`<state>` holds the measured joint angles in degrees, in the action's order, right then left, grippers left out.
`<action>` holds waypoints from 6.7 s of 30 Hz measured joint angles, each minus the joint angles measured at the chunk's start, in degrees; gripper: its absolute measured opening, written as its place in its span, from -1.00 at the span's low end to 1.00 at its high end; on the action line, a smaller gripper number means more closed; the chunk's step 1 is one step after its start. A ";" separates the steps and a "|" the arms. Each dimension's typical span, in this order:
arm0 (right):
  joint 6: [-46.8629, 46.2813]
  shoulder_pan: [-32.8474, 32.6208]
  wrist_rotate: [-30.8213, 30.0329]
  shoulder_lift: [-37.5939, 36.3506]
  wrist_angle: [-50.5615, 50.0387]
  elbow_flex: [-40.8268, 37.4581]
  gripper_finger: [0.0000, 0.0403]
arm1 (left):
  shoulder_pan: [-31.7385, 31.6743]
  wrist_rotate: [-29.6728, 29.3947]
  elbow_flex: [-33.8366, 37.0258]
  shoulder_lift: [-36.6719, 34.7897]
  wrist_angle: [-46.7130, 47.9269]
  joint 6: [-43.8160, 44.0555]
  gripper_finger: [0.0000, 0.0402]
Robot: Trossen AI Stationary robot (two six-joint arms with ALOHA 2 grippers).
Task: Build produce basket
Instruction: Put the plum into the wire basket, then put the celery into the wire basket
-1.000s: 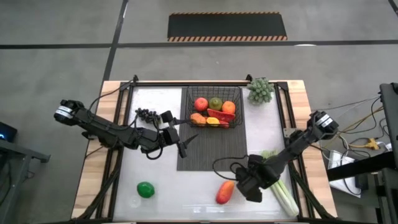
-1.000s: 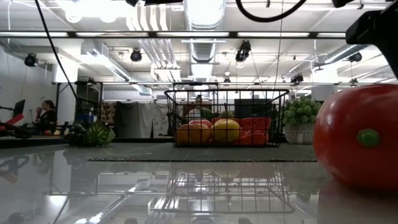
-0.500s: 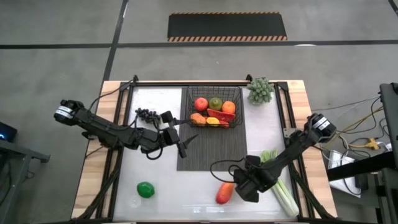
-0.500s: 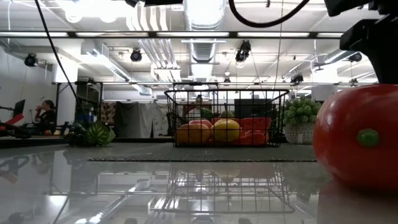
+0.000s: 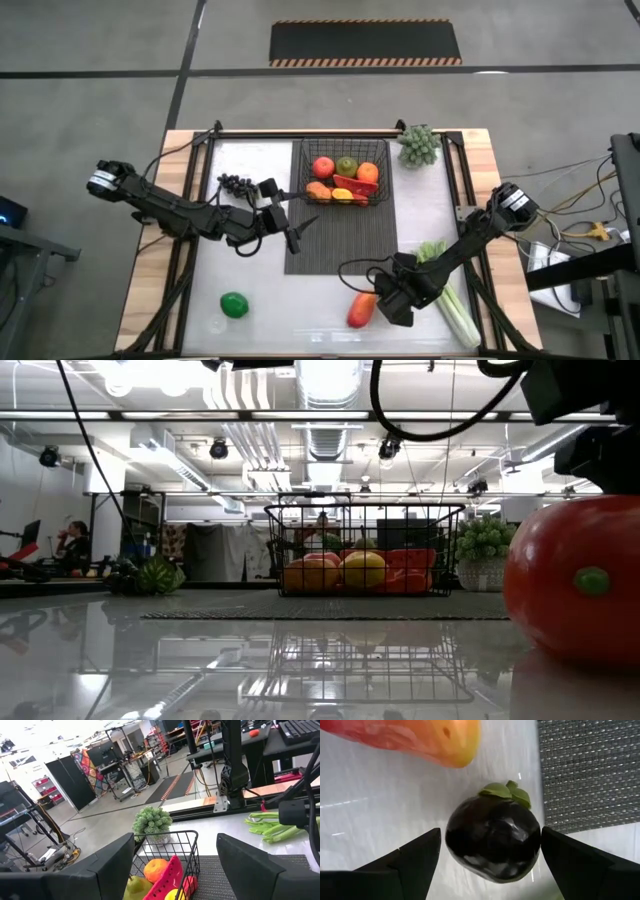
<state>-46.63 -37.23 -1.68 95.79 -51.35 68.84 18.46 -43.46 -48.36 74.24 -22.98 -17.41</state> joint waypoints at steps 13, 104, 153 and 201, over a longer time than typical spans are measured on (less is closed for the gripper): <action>0.06 0.00 0.10 -1.14 0.86 -0.66 0.20 | -0.01 -0.09 0.00 0.00 -0.02 0.32 0.32; 76.62 9.38 -51.23 -29.49 103.71 -38.58 0.72 | -16.24 12.62 -5.94 17.49 -14.48 6.78 -0.05; 71.82 9.40 -52.41 -30.01 99.67 -38.63 0.73 | -29.64 13.19 -4.66 23.02 4.10 32.06 -0.05; -27.92 8.11 0.58 -30.21 1.57 -16.28 0.71 | -19.37 16.93 -4.74 5.97 4.64 15.47 -0.04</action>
<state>-74.55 -29.12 -1.10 65.58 -49.78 52.56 -0.91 -26.52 -53.10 80.20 -18.34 -1.93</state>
